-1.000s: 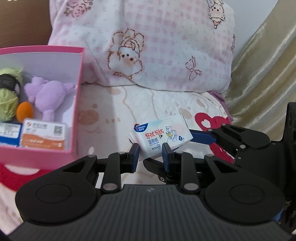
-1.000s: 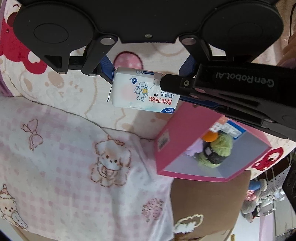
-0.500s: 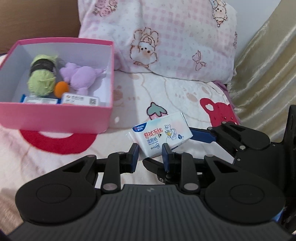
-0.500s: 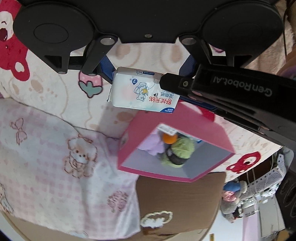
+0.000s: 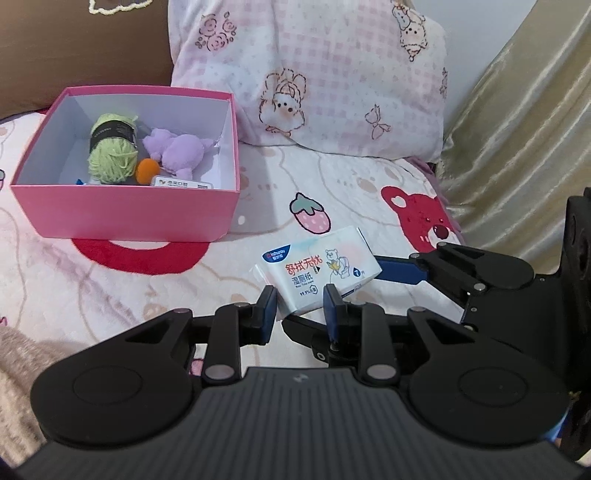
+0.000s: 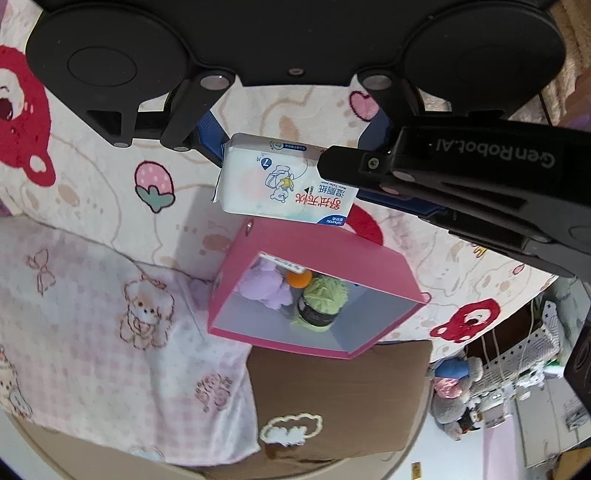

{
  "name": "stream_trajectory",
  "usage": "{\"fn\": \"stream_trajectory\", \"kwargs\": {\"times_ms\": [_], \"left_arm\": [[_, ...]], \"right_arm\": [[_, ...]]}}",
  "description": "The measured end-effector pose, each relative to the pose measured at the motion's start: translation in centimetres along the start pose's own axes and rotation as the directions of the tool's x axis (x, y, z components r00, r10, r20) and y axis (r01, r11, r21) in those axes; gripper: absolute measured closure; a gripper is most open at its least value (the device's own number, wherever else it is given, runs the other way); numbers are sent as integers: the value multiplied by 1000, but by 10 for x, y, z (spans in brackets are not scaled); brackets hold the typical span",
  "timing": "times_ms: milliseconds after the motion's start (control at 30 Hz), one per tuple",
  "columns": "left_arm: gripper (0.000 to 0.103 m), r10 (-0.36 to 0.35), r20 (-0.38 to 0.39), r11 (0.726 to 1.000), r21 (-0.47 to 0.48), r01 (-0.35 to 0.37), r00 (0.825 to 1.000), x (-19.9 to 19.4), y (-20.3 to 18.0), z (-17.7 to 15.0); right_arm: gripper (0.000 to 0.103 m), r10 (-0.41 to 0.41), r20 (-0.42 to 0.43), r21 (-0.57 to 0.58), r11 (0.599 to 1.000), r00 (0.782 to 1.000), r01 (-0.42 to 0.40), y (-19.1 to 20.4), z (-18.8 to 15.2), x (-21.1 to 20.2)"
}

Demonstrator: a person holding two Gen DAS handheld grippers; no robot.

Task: Organize objects
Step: 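Lift the wipes packet with the right gripper toward the pink box, then lower the wipes packet into the pink box beside the purple plush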

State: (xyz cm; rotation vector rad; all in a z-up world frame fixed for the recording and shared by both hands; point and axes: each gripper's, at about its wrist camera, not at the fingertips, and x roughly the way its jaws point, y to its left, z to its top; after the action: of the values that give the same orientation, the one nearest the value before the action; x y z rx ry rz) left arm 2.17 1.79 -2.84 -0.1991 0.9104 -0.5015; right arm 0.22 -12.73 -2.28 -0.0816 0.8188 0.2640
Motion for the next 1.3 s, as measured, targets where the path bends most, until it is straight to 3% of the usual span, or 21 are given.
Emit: {"fn": "stream_trajectory", "kwargs": {"times_ms": [333,600,1033,1167,1300], "left_arm": [[76,11,55,1000,-18,-11,998,-45,13,6],[75,-17,119,1000,7,17,993,-48,36,26],[68,1,146,999,-35,4,989,-16,72,122],[67,0,149,997,-75,12,989,-4,86,154],[67,25,157,998,-56,-16,987,11,92,180]], "right_arm": [[23,15,44,-54,998,999,-12,31,19,-21],[21,1,61,-57,998,998,3,36,46,-8],[21,7,138,-92,996,990,6,7,123,28],[21,7,141,-109,994,990,9,-5,154,44],[21,14,138,-100,995,990,0,-17,176,65]]}}
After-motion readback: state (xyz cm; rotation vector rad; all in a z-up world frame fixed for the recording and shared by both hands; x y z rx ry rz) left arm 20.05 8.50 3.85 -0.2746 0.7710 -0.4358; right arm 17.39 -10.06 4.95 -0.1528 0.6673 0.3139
